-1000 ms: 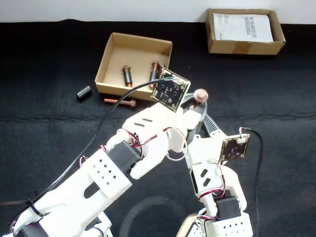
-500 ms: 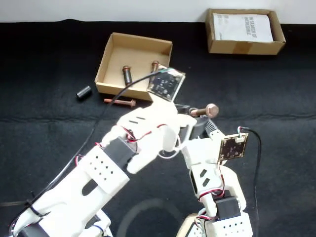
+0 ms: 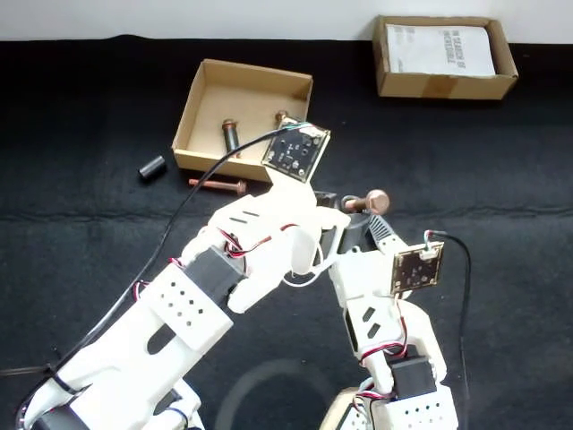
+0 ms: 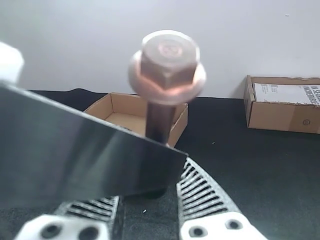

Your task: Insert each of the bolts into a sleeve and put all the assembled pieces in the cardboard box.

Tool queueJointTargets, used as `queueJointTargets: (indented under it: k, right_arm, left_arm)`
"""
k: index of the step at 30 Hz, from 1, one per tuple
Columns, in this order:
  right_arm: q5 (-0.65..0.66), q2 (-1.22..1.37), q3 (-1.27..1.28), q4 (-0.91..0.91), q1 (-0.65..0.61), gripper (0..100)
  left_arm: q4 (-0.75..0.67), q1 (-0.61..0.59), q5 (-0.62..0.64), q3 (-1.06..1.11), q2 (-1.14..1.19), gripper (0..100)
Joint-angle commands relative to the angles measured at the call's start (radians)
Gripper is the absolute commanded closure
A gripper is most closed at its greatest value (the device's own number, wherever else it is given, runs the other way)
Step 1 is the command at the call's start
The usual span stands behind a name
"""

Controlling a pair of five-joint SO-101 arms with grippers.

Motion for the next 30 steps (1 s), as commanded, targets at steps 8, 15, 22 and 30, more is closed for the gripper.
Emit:
queueJointTargets:
  k: [8, 15, 22, 30]
  right_arm:
    - [0.015, -0.012, 0.074, 0.022, -0.005, 99.2]
    - [0.072, -0.019, 0.079, 0.061, -0.022, 99.2]
    - [0.071, -0.019, 0.082, 0.061, -0.022, 99.2]
    - [0.069, -0.01, 0.047, 0.067, -0.022, 99.2]
  left_arm:
    - [0.08, -0.067, 0.0, -0.125, -0.012, 80]
    - [0.207, -0.113, 0.0, -0.232, -0.058, 80]
    - [0.215, -0.113, 0.0, -0.216, -0.206, 80]
    - [0.324, -0.237, 0.005, -0.11, -0.392, 80]
